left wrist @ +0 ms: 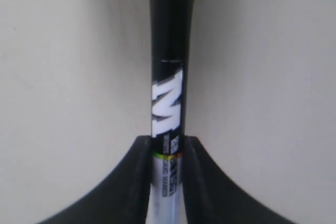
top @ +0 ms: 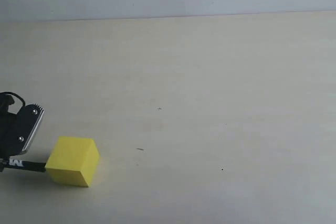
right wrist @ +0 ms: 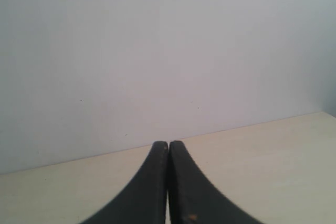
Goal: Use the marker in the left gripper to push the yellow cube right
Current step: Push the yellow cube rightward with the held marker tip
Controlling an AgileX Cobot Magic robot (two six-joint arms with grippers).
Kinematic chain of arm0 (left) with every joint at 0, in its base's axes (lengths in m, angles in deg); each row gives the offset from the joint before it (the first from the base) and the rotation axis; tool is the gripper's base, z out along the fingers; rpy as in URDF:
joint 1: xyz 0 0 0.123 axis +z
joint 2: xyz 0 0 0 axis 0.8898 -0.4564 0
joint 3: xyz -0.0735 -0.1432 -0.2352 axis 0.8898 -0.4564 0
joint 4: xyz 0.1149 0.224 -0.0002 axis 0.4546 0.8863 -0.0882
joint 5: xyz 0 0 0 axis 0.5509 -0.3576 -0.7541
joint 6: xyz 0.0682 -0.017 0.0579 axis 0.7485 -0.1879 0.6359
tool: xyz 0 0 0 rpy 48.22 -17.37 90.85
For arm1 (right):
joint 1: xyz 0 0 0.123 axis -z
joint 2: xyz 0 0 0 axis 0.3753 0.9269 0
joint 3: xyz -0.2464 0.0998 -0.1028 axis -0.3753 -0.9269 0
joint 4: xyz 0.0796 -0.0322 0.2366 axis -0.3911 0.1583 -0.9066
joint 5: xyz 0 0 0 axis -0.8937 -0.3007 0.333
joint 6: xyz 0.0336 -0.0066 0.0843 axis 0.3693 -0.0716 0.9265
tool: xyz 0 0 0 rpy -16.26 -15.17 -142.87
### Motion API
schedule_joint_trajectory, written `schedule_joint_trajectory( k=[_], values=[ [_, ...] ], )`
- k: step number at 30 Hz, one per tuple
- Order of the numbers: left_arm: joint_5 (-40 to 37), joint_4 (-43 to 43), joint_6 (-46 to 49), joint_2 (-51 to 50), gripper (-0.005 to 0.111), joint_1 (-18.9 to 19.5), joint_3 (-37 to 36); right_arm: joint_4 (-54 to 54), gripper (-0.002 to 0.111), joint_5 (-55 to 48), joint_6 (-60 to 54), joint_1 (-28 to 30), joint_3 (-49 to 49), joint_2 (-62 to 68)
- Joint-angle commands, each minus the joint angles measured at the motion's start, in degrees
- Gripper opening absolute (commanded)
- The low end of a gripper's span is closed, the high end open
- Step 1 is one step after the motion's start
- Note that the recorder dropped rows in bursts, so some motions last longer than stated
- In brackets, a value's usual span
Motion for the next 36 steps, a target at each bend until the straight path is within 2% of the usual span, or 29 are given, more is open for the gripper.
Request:
schedule_joint_trajectory(
  k=[1,6,8,14,16,22,30,36],
  values=[
    [-1.53,3.06,-2.19,0.24,0.000,0.88,-0.15,-0.09,0.000,0.09,-0.01,0.31,-0.25,-0.35],
    [-0.36,0.69,-1.88,0.24,0.000,0.75,-0.15,-0.09,0.000,0.09,-0.01,0.31,-0.25,-0.35],
    [-1.03,-0.67,-1.75,0.24,0.000,-0.45,0.42,-0.09,0.000,0.09,-0.01,0.31,-0.25,-0.35],
    [-5.55,-6.14,-1.87,0.04,0.000,-8.50,4.13,-0.09,0.000,0.09,-0.01,0.31,-0.25,-0.35],
    [-5.70,-6.14,-2.63,0.04,0.000,-10.02,4.23,-0.09,0.000,0.09,-0.01,0.31,-0.25,-0.35],
    [-7.37,-4.55,-8.44,0.04,0.000,-7.54,4.23,-0.09,0.000,-0.03,-0.01,0.31,-0.25,-0.35],
    [-8.45,-4.79,-11.53,0.04,0.000,-7.53,2.73,-0.09,0.000,-0.03,-0.01,0.31,-0.25,-0.35],
    [-5.49,-9.78,-10.49,0.04,0.000,-7.97,2.52,-0.09,0.000,-0.03,-0.01,0.31,-0.25,-0.35]
  ],
)
